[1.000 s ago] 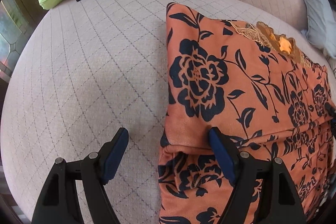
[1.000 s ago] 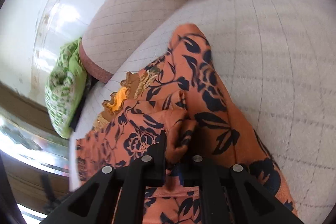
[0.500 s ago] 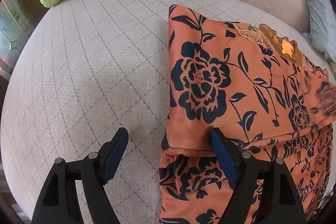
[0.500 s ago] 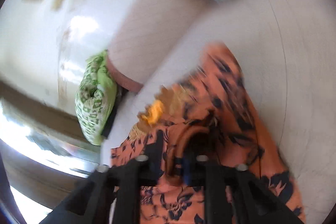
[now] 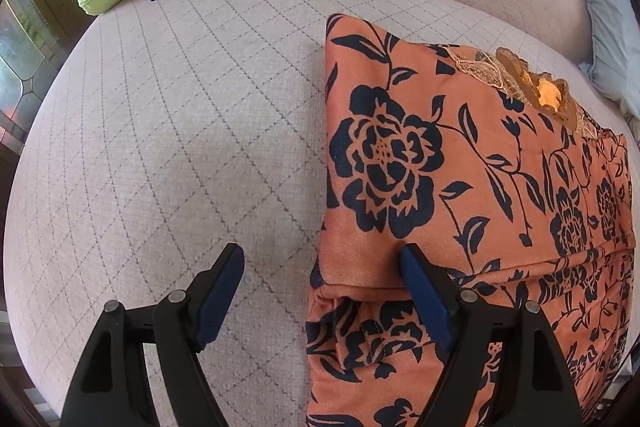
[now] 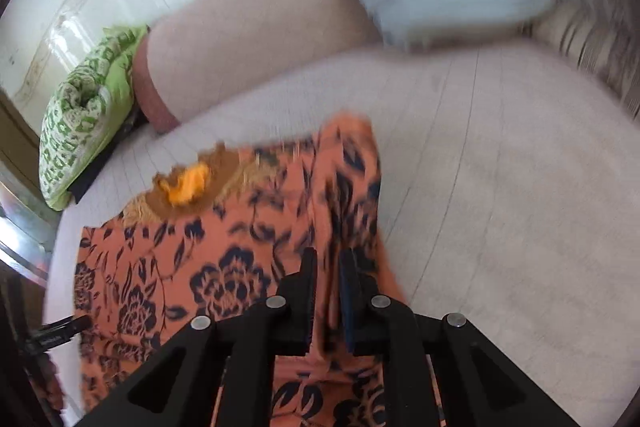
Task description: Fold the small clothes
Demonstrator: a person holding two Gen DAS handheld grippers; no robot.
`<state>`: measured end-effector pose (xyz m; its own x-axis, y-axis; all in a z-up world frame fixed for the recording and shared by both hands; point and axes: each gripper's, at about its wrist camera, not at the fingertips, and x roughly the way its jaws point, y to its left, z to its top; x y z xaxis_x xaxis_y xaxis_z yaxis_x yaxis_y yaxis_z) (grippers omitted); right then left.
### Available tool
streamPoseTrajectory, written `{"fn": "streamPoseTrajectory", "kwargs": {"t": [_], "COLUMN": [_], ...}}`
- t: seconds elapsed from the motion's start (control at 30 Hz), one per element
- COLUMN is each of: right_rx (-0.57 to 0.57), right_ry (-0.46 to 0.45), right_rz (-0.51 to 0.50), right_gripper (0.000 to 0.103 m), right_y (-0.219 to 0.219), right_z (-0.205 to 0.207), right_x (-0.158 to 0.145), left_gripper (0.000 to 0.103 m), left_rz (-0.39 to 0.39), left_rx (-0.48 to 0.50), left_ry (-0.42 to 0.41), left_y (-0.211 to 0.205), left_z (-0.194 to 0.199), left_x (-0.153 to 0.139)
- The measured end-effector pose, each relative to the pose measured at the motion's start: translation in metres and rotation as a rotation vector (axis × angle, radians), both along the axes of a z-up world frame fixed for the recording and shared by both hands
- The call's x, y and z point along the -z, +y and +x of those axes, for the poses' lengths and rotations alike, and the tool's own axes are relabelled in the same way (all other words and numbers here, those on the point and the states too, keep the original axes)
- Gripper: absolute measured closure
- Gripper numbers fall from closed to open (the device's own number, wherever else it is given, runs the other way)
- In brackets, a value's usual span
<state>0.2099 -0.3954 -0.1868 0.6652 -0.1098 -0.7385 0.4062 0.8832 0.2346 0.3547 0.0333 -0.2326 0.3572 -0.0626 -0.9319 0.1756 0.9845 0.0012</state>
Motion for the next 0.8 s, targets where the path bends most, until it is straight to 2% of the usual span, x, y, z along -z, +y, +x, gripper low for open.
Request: {"fn": "streamPoseTrajectory", "kwargs": {"t": [0.07, 0.1, 0.17, 0.27, 0.3, 0.37, 0.47, 0.57, 0.6, 0.63, 0.7, 0.73, 0.8], "right_rx": [-0.020, -0.073, -0.177, -0.167, -0.147, -0.134, -0.126, -0.166, -0.171, -0.167, -0.155, -0.147, -0.163], "right_ry": [-0.062, -0.060, 0.005, 0.197, 0.153, 0.152, 0.097, 0.057, 0.081, 0.144, 0.221, 0.207, 0.156], "right_rz": [0.011, 0.048, 0.128, 0.186, 0.242, 0.269, 0.203, 0.282, 0.273, 0.250, 0.251, 0.253, 0.264], "right_gripper": [0.090, 0.089, 0.089, 0.090, 0.091, 0.091, 0.090, 0.089, 0.089, 0.088, 0.088, 0.088, 0.087], "right_y": [0.004, 0.007, 0.015, 0.009, 0.000, -0.007, -0.009, -0.003, 0.000, 0.005, 0.012, 0.014, 0.019], "right_z": [-0.003, 0.003, 0.016, 0.030, 0.027, 0.024, 0.005, -0.017, -0.021, -0.025, -0.038, -0.052, -0.079], "right_x": [-0.003, 0.000, 0.017, 0.061, 0.065, 0.056, 0.034, 0.028, 0.033, 0.041, 0.057, 0.054, 0.041], "left_gripper": [0.022, 0.022, 0.022, 0.021, 0.020, 0.018, 0.018, 0.019, 0.019, 0.018, 0.018, 0.018, 0.018], "left_rz": [0.007, 0.007, 0.013, 0.048, 0.055, 0.053, 0.036, -0.003, -0.012, -0.003, 0.053, 0.074, 0.024], "left_rx": [-0.002, -0.004, -0.003, 0.025, 0.026, 0.014, -0.011, -0.025, -0.021, -0.016, -0.002, -0.002, -0.015], "left_ry": [-0.009, -0.015, -0.020, -0.013, -0.015, -0.012, -0.006, -0.012, -0.016, -0.015, 0.016, 0.033, 0.002], "left_y": [0.000, 0.000, 0.000, -0.006, -0.008, -0.008, -0.002, 0.008, 0.012, 0.015, 0.017, 0.020, 0.032], "left_z": [0.000, -0.001, -0.001, -0.001, -0.001, -0.001, -0.004, -0.020, -0.030, -0.040, -0.058, -0.067, -0.097], "left_x": [-0.003, -0.004, -0.004, 0.003, 0.003, 0.001, -0.005, -0.013, -0.014, -0.011, 0.002, 0.009, 0.007]}}
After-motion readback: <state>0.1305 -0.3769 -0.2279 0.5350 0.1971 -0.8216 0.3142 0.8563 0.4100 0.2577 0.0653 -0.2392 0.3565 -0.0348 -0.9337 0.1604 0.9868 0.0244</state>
